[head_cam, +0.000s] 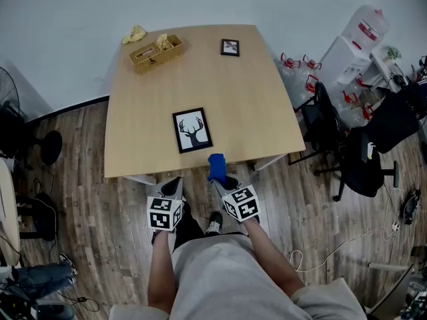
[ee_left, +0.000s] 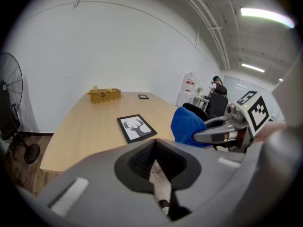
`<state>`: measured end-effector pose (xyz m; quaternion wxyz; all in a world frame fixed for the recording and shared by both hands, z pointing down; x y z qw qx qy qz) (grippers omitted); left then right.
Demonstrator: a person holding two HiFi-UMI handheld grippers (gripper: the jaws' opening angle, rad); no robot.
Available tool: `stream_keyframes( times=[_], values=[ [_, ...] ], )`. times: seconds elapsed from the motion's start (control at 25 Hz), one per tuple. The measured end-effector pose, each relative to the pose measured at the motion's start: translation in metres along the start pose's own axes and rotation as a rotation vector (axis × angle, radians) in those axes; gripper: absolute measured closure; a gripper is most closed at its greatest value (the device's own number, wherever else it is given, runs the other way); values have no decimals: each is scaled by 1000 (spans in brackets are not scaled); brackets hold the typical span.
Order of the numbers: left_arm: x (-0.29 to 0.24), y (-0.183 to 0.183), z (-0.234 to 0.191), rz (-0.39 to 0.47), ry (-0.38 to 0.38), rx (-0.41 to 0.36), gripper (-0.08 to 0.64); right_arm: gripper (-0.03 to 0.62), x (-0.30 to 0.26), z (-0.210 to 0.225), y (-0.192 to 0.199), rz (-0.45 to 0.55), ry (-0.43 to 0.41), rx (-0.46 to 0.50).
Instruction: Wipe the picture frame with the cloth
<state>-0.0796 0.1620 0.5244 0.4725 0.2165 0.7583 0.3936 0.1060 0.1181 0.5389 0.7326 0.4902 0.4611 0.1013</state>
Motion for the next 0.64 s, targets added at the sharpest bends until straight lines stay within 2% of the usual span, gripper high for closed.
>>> stream_keyframes(
  times=[0.64],
  values=[
    [-3,-2,3,-6,7,-12,508,540,3,3,-1,6,6,-7]
  ],
)
Point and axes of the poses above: the fingertips, and each gripper's own axes: x backward along the fingers, z to its right, y out of its underside, the point moved 6 cm from there along x, backward along the fingers, and after that the axes turned 10 degrees about y, right-handed, at the moved point
